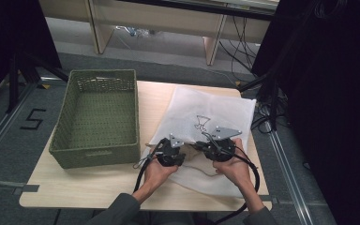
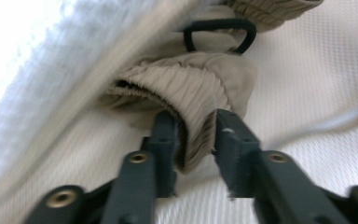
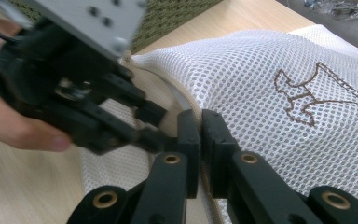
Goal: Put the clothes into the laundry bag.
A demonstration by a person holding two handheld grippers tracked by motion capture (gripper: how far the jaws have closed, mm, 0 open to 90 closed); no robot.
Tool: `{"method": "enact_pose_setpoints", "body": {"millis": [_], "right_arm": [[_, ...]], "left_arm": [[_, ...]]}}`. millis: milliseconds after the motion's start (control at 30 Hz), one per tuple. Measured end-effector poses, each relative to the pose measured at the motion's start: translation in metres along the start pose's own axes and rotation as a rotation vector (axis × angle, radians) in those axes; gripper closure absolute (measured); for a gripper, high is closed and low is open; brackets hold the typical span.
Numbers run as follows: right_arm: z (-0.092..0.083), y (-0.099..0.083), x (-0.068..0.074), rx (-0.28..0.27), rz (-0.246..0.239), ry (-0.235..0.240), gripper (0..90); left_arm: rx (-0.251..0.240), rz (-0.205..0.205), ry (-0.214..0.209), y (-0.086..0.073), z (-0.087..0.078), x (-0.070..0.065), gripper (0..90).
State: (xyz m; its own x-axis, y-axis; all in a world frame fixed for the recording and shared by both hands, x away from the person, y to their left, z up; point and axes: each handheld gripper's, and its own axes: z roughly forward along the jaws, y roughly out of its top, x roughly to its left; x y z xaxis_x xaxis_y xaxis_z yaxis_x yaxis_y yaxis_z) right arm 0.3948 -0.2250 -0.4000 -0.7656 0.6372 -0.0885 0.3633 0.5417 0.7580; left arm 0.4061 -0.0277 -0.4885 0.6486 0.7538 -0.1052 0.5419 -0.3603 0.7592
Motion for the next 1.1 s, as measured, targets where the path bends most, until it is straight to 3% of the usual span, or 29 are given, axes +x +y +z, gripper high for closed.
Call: {"method": "enact_pose_setpoints", "body": {"millis": [100, 233, 333, 500, 567, 700, 867, 967, 1100], "right_arm": [[0.000, 0.000, 0.001, 0.002, -0.004, -0.002, 87.5], [0.001, 0.001, 0.001, 0.001, -0.006, 0.000, 87.5], [0.001, 0.001, 0.002, 0.004, 0.001, -0.001, 87.5], [0.000, -0.001, 0.000, 0.002, 0.000, -0.001, 87.5], [0.000, -0.001, -0.002, 0.005, 0.002, 0.000, 87.5], [-0.001, -0.003, -0.002, 0.012, 0.017, 0.003, 87.5], [0.003, -0.007, -0.002, 0.022, 0.012, 0.013, 87.5], [0.006, -0.009, -0.002, 0.037, 0.017, 0.015, 87.5], [0.013, -0.013, -0.001, 0.071, 0.009, 0.026, 87.4]], "left_arm": [[0.020, 0.001, -0.017, -0.010, -0.005, 0.002, 60.1], [0.027, 0.019, -0.022, -0.014, -0.002, 0.002, 73.7], [0.017, 0.002, -0.016, -0.008, 0.011, 0.001, 81.0], [0.005, 0.037, 0.040, 0.006, 0.023, -0.003, 84.2], [-0.015, 0.021, 0.059, 0.013, 0.026, -0.001, 84.2], [-0.012, -0.008, 0.043, 0.015, 0.026, 0.002, 82.4], [0.004, -0.003, 0.002, 0.003, 0.006, 0.003, 66.9], [0.015, 0.061, 0.004, -0.005, -0.016, 0.004, 57.1], [0.027, 0.107, -0.020, -0.016, -0.042, 0.006, 55.3]]}}
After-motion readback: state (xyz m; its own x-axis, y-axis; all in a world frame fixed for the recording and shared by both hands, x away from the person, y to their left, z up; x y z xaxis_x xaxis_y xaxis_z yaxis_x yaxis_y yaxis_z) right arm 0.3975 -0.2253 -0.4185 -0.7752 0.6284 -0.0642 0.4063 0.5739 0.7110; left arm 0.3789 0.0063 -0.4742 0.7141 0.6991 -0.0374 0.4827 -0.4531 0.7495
